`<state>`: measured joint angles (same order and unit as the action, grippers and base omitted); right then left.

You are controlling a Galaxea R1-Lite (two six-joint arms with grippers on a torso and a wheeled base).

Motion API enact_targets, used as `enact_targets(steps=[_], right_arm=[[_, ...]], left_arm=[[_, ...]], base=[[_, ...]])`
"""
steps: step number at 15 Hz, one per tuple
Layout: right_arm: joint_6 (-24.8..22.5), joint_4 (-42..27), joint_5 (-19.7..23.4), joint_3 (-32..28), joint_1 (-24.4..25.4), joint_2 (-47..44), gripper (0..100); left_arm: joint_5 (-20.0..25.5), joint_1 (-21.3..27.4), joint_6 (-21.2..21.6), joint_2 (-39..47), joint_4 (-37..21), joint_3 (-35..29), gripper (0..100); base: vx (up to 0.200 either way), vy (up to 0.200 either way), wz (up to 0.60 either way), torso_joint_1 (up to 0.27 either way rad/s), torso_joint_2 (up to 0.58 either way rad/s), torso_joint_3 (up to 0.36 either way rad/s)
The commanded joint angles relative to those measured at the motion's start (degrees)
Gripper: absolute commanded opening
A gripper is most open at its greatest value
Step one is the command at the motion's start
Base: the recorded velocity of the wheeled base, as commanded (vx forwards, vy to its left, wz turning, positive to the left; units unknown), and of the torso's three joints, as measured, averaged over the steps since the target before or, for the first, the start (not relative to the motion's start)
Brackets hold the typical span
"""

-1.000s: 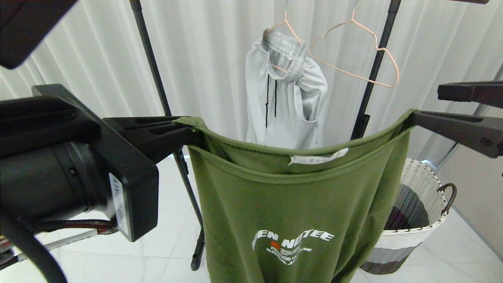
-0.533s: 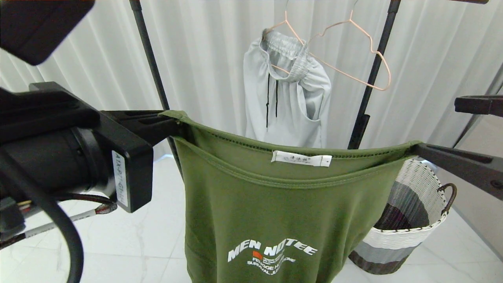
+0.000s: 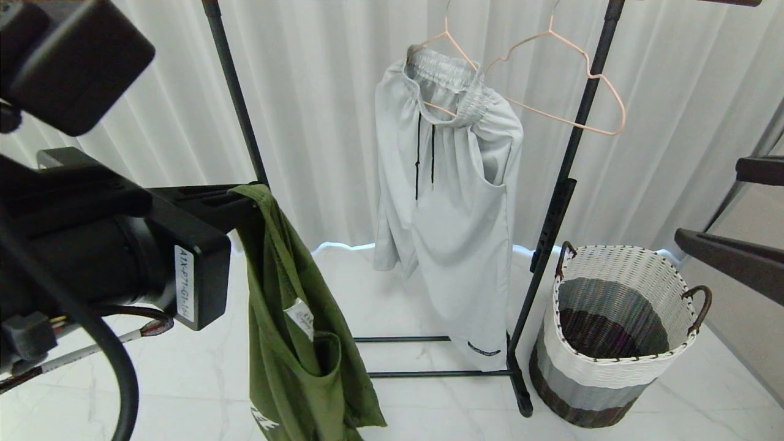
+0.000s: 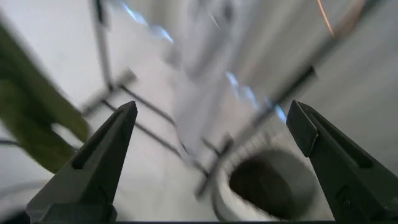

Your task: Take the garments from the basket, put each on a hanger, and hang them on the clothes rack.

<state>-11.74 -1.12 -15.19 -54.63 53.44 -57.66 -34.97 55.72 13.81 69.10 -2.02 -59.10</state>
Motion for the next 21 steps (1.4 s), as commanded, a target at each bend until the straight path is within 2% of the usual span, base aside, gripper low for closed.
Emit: enact_targets(steps=[1,3,4,6,8,10,12,13,16,18,21], right_arm=[[-0.04,-3.71,-0.10,-0.31,-7.65,-2.37,100],[-0.74,-12.24,-0.19,-3.56,-15.83,-5.00,100],[-1.18,-14.52,-0.28,-4.52,-17.14,-5.71,100],[-1.27,-14.96,-0.37,-4.96,-20.05,-7.55,100],[-3.29,-15.05,-0.63,-4.44,-22.77,-8.34,100],[-7.95,-14.87,-5.20,-2.94,-24.70,-8.43,100],[-8.56,-14.26,-6.78,-1.89,-24.88,-8.43,100],[-7.86,-13.38,-6.78,-1.45,-24.88,-8.43,100],[-0.65,-11.62,-6.70,-0.22,-24.88,-8.52,100],[2.42,-11.53,-6.70,-0.13,-24.88,-8.43,100],[3.65,-11.36,-6.78,0.05,-24.88,-8.26,100]], left_arm=[[-0.09,-0.09,0.16,-1.42,-0.09,0.74,0],[-0.09,0.00,1.13,-3.62,-0.09,2.50,0],[-0.09,0.00,1.66,-4.32,-0.09,3.20,0],[-0.18,-0.09,1.92,-5.38,-0.09,4.34,0],[-0.27,-0.09,1.92,-5.29,-0.09,4.26,0],[-0.27,-0.09,1.92,-5.20,-0.09,4.61,0],[-0.18,-0.53,1.92,-5.11,-0.09,4.87,0],[-0.09,-0.97,1.83,-5.11,-0.09,5.05,0],[-0.09,-1.23,1.83,-5.38,-0.09,5.49,0],[-0.09,-1.76,1.83,-5.46,0.00,5.75,0],[-0.01,-1.85,1.83,-5.73,-0.09,6.10,0]], base=[[0.000,0.000,0.00,0.000,0.00,0.000],[0.000,0.000,0.00,0.000,0.00,0.000],[0.000,0.000,0.00,0.000,0.00,0.000],[0.000,0.000,0.00,0.000,0.00,0.000],[0.000,0.000,0.00,0.000,0.00,0.000],[0.000,0.000,0.00,0.000,0.00,0.000],[0.000,0.000,0.00,0.000,0.00,0.000],[0.000,0.000,0.00,0.000,0.00,0.000],[0.000,0.000,0.00,0.024,-0.06,-0.033],[0.000,0.000,0.00,0.134,-0.34,-0.203],[0.000,0.000,0.00,0.176,-0.44,-0.263]])
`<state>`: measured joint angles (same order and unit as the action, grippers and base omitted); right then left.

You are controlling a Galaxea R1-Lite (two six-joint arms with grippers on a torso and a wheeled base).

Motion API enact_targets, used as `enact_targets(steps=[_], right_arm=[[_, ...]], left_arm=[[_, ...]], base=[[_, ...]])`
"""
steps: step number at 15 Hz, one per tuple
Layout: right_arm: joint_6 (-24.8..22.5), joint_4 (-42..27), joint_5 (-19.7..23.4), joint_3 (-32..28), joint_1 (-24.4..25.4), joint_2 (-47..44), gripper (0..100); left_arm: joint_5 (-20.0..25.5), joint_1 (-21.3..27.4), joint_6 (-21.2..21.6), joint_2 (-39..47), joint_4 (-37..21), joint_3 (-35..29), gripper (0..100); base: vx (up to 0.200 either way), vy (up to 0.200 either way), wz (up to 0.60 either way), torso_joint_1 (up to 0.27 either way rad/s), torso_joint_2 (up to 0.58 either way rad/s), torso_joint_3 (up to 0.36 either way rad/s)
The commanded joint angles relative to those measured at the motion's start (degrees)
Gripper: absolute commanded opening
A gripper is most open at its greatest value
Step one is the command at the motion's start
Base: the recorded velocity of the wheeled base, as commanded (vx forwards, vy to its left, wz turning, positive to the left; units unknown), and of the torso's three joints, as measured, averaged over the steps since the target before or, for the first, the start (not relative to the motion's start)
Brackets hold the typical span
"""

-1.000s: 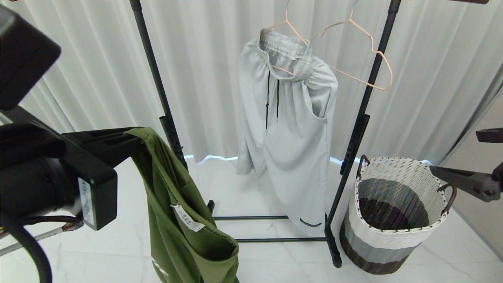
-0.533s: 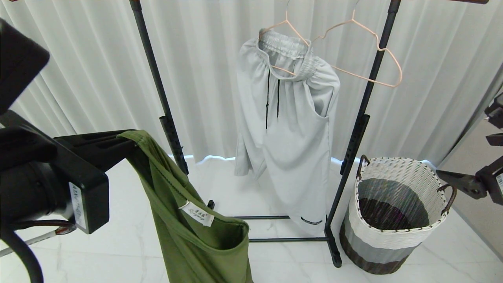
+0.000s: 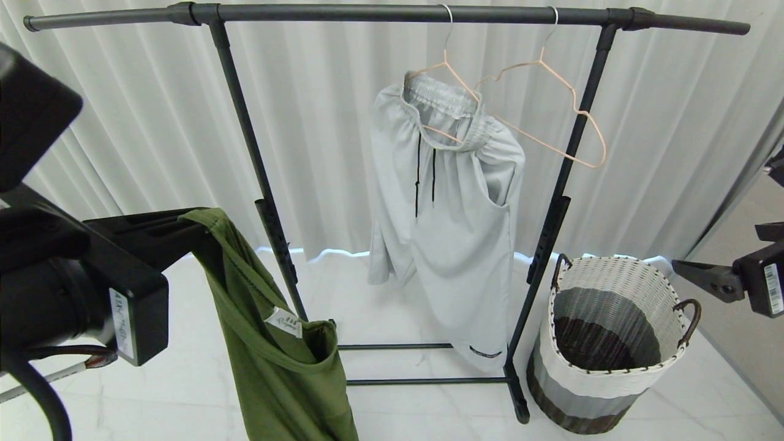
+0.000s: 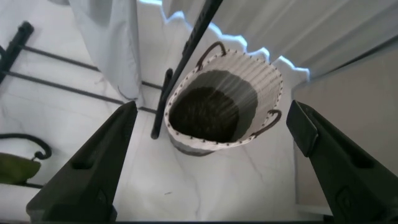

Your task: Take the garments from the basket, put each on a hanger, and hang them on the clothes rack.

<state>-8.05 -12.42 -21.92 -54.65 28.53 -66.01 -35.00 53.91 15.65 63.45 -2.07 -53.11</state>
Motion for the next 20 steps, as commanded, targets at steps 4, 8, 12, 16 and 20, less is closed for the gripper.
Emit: enact_targets(steps=[4,8,12,16,20], right_arm=[[-0.04,1.08,0.12,0.16,0.04,-0.17,100],[0.05,2.40,0.12,0.51,-0.05,-0.52,100],[0.05,2.40,-0.05,0.86,-0.58,-0.52,100],[-0.04,3.90,0.03,2.18,-1.81,-0.43,100],[-0.30,5.57,0.03,2.79,-1.90,-0.35,100]], left_arm=[[0.02,-0.03,-0.01,-0.70,0.05,0.91,0],[0.02,-0.73,0.26,-0.96,0.14,0.73,0],[0.02,-0.65,1.93,-1.93,0.14,0.56,0],[0.02,-0.65,2.80,-1.84,0.14,0.73,0],[0.02,-0.73,2.80,-1.58,0.14,0.73,0]], base=[[0.000,0.000,0.00,0.205,-0.48,-0.281],[0.000,0.000,0.00,0.226,-0.50,-0.283],[0.000,0.000,0.00,0.243,-0.52,-0.278],[0.000,0.000,0.00,0.159,-0.34,-0.187],[0.000,0.000,0.00,0.010,-0.02,-0.010]])
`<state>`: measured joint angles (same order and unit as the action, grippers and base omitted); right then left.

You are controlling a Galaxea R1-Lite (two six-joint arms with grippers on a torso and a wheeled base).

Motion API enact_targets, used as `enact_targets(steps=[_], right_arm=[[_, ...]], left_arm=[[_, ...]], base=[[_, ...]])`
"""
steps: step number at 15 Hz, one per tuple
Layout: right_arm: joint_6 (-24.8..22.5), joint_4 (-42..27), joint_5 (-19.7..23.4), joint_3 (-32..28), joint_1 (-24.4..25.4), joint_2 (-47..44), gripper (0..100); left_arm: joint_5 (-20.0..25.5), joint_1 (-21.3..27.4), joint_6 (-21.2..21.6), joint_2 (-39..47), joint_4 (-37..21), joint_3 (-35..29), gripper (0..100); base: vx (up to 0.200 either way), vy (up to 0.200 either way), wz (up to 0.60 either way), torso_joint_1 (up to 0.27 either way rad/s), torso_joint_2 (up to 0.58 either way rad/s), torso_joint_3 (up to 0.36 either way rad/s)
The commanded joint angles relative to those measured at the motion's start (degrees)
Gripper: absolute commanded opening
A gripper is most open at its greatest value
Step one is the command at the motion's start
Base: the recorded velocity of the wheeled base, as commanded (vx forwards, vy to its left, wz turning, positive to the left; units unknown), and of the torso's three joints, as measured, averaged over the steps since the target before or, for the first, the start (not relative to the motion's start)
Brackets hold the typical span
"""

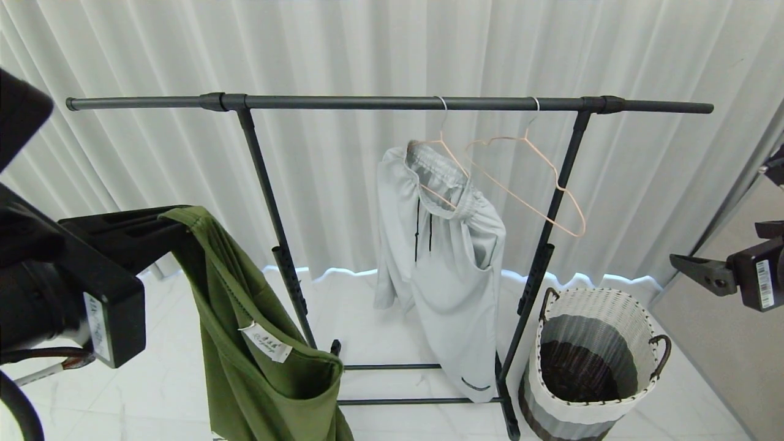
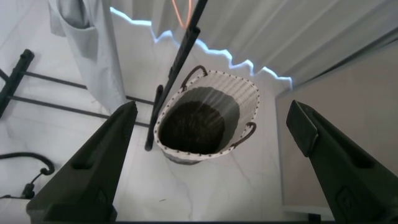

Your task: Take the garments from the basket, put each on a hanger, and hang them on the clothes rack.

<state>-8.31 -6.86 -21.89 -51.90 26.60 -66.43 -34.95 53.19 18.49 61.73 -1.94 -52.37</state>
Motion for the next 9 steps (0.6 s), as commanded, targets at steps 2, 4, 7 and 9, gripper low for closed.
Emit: enact_targets(steps=[2,4,7,9], right_arm=[[-0.04,0.01,0.01,0.04,0.03,0.07,100],[-0.04,0.01,0.01,0.04,0.03,0.07,100],[-0.04,0.01,0.10,0.13,0.03,-0.02,100],[-0.04,0.18,0.10,0.13,0.03,-0.02,100]], left_arm=[[-0.03,0.07,-0.04,0.23,0.00,-0.01,0],[-0.03,0.07,-0.04,0.23,0.00,0.08,0],[-0.03,0.07,-0.04,0.32,0.00,0.16,0],[-0.03,-0.01,-0.04,0.32,0.00,0.16,0]], base=[[0.100,0.000,0.00,0.001,0.00,0.001],[0.200,0.000,0.00,-0.005,-0.01,0.005],[0.200,0.000,0.00,0.015,0.01,0.001],[0.200,0.000,0.00,0.010,0.00,0.002]])
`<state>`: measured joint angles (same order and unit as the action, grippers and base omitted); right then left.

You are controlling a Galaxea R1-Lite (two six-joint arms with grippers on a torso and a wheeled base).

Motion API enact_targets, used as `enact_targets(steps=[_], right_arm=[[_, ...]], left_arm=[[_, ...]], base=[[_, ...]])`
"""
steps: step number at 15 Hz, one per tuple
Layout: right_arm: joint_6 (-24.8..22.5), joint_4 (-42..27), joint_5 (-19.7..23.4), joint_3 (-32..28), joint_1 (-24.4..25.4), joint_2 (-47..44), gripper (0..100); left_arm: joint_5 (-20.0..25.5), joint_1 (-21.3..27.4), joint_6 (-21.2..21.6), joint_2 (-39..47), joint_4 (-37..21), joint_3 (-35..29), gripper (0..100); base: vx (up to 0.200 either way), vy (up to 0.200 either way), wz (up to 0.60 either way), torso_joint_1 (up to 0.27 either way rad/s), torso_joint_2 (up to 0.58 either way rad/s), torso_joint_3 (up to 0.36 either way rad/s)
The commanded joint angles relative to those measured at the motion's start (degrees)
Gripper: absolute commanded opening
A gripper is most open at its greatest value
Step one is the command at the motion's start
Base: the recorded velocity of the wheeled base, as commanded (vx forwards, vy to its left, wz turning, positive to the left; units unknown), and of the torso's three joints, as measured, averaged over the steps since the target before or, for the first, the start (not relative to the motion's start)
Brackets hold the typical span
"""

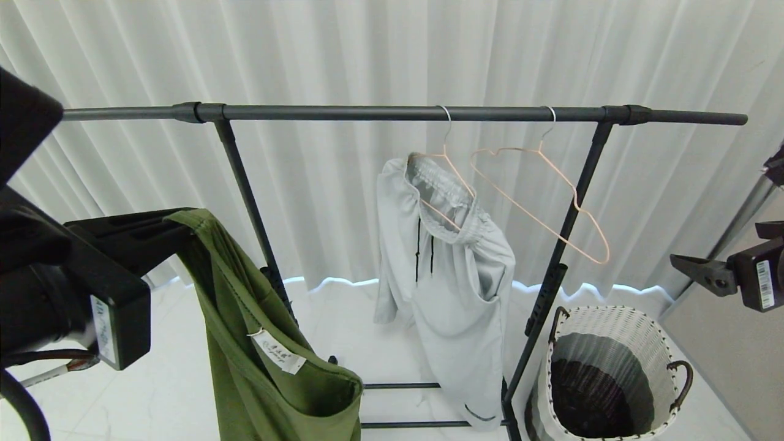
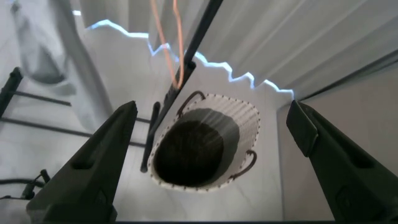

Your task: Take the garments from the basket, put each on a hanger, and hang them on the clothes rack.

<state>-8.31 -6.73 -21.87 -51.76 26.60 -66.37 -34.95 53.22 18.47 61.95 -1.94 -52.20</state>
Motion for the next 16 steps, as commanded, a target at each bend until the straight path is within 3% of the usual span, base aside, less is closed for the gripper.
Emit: enact_targets(steps=[1,8,12,13,16], right_arm=[[-0.04,0.05,-0.01,-0.01,0.03,-0.08,100],[0.14,0.05,0.07,0.08,0.03,-0.69,100],[0.76,1.54,0.25,0.17,-0.06,-2.89,100],[0.76,1.72,1.22,0.26,-0.67,-3.60,100],[0.76,2.16,9.48,0.08,-3.75,-6.32,100]], left_arm=[[-0.03,-0.05,-0.01,0.10,0.00,0.08,0],[-0.03,-0.05,-0.01,0.01,0.00,1.22,0],[-0.03,-0.05,-0.01,-0.08,0.00,1.93,0],[-0.03,-0.05,-0.01,-0.17,0.00,2.10,0],[-0.03,-0.05,-0.01,-0.34,0.00,2.19,0]], base=[[0.200,0.000,0.00,0.002,0.00,0.002],[0.200,0.000,0.00,0.002,0.00,0.002],[0.000,0.000,0.00,0.000,0.00,0.000],[0.000,0.000,0.00,0.000,0.00,0.000],[0.000,0.000,0.00,0.000,0.00,0.000]])
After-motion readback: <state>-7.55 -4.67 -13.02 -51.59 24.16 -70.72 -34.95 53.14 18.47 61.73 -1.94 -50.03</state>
